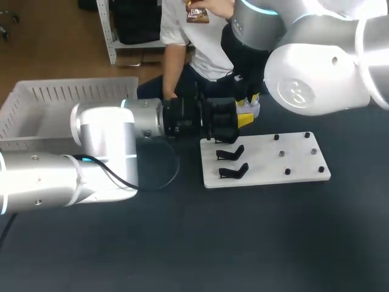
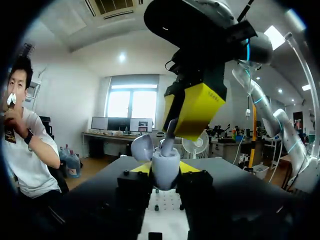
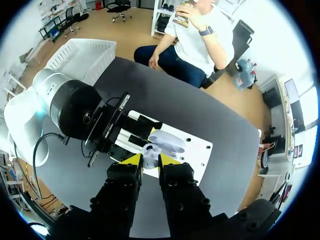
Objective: Pick up each earbud case from the left stands, insert the matching earbuds, close the lid, and place the case in the box.
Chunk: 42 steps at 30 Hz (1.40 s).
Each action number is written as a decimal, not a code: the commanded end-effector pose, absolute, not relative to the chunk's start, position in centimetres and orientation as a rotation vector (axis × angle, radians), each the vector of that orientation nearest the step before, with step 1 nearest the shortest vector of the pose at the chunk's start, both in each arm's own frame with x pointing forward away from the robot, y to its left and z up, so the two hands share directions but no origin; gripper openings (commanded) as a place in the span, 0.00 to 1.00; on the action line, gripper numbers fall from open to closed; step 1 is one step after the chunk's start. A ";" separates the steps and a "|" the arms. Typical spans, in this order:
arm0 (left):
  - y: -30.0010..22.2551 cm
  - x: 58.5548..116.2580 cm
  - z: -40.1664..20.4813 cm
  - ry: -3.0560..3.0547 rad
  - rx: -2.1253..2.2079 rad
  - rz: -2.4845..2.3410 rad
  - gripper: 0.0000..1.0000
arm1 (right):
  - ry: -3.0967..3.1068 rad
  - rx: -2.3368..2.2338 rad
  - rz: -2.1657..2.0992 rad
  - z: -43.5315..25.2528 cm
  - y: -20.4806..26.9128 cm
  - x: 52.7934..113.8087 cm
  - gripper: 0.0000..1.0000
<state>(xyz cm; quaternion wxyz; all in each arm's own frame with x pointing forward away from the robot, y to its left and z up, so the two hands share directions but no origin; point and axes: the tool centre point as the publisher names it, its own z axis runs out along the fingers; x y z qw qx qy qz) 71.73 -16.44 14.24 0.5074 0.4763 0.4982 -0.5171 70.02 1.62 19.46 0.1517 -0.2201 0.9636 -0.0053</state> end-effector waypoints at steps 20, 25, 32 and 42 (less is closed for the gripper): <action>-16.5 71.6 14.2 1.198 1.142 -1.240 0.00 | 2.766 -0.616 -0.031 19.2 1.9 70.4 0.00; -16.5 71.6 14.2 1.198 1.142 -1.240 0.00 | 2.770 -0.619 -0.039 18.9 1.9 70.4 0.00; -16.5 71.6 14.2 1.198 1.142 -1.240 0.00 | 2.777 -0.629 -0.064 18.7 1.8 70.4 0.00; -16.5 71.6 14.2 1.198 1.142 -1.240 0.00 | 2.774 -0.644 -0.093 18.6 1.7 70.5 0.00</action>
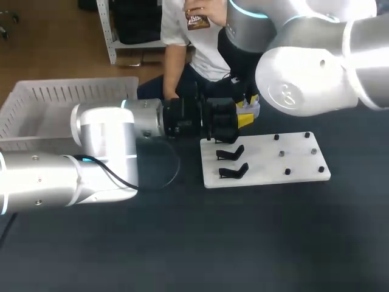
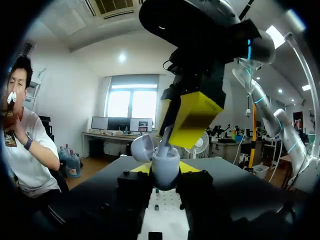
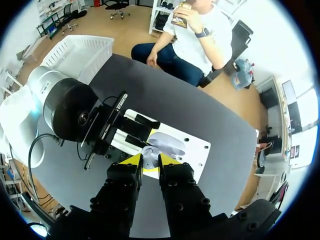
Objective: Pick up each earbud case from the left stands, insert the matching earbuds, close the lid, and place the case in the box.
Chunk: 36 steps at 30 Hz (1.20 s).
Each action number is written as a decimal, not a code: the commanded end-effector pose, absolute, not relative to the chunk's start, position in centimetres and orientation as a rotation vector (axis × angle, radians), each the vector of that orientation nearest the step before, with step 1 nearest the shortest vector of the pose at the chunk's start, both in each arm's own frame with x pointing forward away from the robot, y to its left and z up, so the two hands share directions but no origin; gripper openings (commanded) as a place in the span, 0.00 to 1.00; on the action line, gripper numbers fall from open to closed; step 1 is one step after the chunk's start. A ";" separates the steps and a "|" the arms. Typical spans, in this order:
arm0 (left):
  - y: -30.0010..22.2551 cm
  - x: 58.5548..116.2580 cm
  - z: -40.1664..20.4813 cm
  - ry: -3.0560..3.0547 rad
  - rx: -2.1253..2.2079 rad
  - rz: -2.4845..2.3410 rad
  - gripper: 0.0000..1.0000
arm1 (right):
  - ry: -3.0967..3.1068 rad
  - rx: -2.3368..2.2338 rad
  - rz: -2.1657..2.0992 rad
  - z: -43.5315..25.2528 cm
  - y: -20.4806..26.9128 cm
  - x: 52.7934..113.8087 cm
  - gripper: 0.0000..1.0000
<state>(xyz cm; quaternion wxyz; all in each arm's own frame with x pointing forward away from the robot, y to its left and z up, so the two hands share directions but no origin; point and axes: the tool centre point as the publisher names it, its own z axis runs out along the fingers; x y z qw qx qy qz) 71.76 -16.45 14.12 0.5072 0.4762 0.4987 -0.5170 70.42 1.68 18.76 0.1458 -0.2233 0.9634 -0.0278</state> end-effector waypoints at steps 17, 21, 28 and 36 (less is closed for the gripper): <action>-16.5 71.6 14.2 1.198 1.142 -1.240 0.00 | 2.771 -0.662 -0.103 18.5 1.7 70.5 0.05; -16.5 71.6 14.2 1.198 1.142 -1.240 0.00 | 2.771 -0.664 -0.103 18.5 1.7 70.5 0.22; -16.5 71.6 14.2 1.198 1.142 -1.240 0.00 | 2.772 -0.663 -0.107 18.5 1.6 70.4 0.30; -16.5 71.6 14.2 1.198 1.142 -1.240 0.00 | 2.759 -0.667 -0.116 19.0 1.6 70.3 0.31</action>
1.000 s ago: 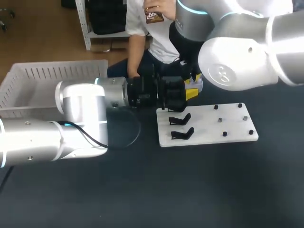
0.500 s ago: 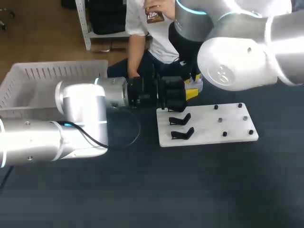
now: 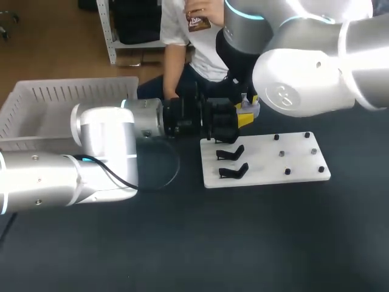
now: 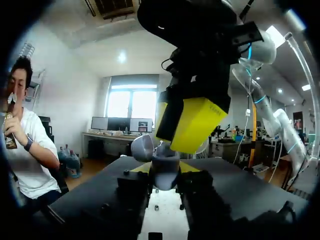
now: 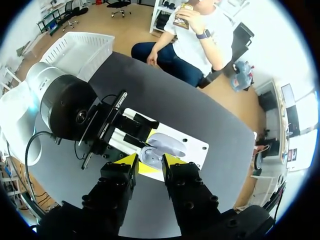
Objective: Pick up each earbud case from the left stands, insert the matching earbuds, close the lid, and place the case in the box.
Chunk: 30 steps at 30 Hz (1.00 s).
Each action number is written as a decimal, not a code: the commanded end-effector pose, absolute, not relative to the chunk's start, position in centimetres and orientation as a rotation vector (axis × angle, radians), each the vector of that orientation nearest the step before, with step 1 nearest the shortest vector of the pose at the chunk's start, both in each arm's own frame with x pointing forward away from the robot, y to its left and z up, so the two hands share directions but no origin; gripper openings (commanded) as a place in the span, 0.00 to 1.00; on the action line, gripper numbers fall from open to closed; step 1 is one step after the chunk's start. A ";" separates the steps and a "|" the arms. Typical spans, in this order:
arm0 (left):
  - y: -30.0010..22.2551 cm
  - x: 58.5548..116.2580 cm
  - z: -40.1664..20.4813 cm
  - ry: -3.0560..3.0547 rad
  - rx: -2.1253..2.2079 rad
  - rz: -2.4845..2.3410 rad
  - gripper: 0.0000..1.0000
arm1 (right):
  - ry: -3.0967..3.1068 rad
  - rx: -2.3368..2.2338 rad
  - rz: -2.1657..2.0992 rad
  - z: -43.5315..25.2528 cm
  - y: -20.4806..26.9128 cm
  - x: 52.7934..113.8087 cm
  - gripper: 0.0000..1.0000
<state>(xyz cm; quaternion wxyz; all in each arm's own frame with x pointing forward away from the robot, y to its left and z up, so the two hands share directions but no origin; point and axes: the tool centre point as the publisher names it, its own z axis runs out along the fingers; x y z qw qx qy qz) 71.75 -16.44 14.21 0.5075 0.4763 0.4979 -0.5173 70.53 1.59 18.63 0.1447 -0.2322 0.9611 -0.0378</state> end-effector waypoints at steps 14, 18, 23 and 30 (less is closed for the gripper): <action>-16.5 71.6 14.2 1.198 1.142 -1.240 0.00 | 2.627 -0.475 -0.018 22.1 0.4 74.6 0.43; -16.5 71.6 14.2 1.198 1.142 -1.240 0.00 | 2.630 -0.397 0.001 20.9 -0.1 76.2 0.43; -16.5 71.6 14.2 1.198 1.142 -1.240 0.00 | 2.647 -0.303 0.047 19.2 -0.5 77.2 0.42; -16.5 71.6 14.2 1.198 1.142 -1.240 0.00 | 2.691 -0.274 0.031 17.6 -1.0 76.7 0.40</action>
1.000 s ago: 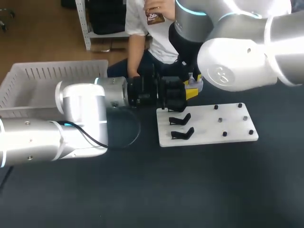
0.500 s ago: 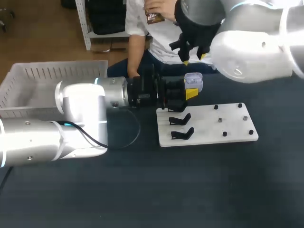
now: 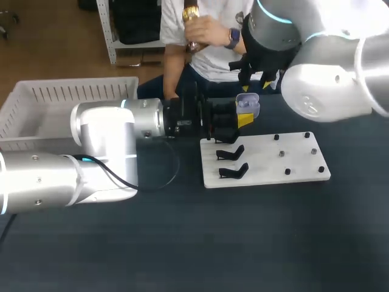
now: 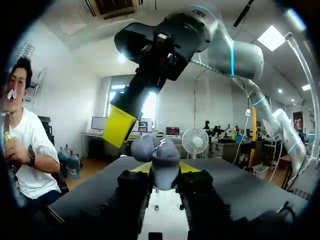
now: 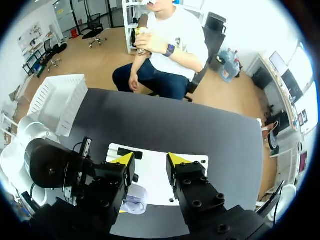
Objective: Pick up each earbud case from the left stands, insert the matching earbuds, close the lid, and place the case in the box.
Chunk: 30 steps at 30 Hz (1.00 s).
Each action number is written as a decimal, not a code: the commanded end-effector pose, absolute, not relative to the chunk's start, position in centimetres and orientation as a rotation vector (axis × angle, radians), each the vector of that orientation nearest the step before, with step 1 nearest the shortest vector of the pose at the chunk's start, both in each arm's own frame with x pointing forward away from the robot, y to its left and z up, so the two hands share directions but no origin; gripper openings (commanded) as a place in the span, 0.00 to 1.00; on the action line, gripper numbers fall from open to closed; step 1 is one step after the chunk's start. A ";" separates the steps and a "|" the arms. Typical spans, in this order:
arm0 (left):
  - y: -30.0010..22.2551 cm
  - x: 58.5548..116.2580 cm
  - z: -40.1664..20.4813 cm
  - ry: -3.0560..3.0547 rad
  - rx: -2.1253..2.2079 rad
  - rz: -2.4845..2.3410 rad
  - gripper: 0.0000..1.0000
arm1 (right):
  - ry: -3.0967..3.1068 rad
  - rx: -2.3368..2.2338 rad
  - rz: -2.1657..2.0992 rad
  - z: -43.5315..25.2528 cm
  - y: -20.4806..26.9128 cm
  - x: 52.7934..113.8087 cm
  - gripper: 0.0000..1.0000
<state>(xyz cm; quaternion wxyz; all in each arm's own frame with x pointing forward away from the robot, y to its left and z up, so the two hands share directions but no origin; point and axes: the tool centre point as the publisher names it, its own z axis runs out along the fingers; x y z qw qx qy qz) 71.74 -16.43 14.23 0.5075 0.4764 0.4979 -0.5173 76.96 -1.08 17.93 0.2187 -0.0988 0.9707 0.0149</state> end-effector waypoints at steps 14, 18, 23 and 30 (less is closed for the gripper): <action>-16.5 71.6 14.2 1.198 1.142 -1.240 0.00 | 2.703 -0.239 0.045 17.4 -1.4 73.4 0.42; -16.5 71.6 14.2 1.198 1.142 -1.240 0.00 | 2.692 -0.214 0.047 17.6 -1.5 73.1 0.43; -16.5 71.6 14.2 1.198 1.142 -1.240 0.00 | 2.607 -0.113 0.065 20.3 -3.4 72.4 0.47; -15.4 71.9 14.8 1.191 1.137 -1.214 0.00 | 2.542 -0.005 0.048 22.6 -7.0 69.8 0.93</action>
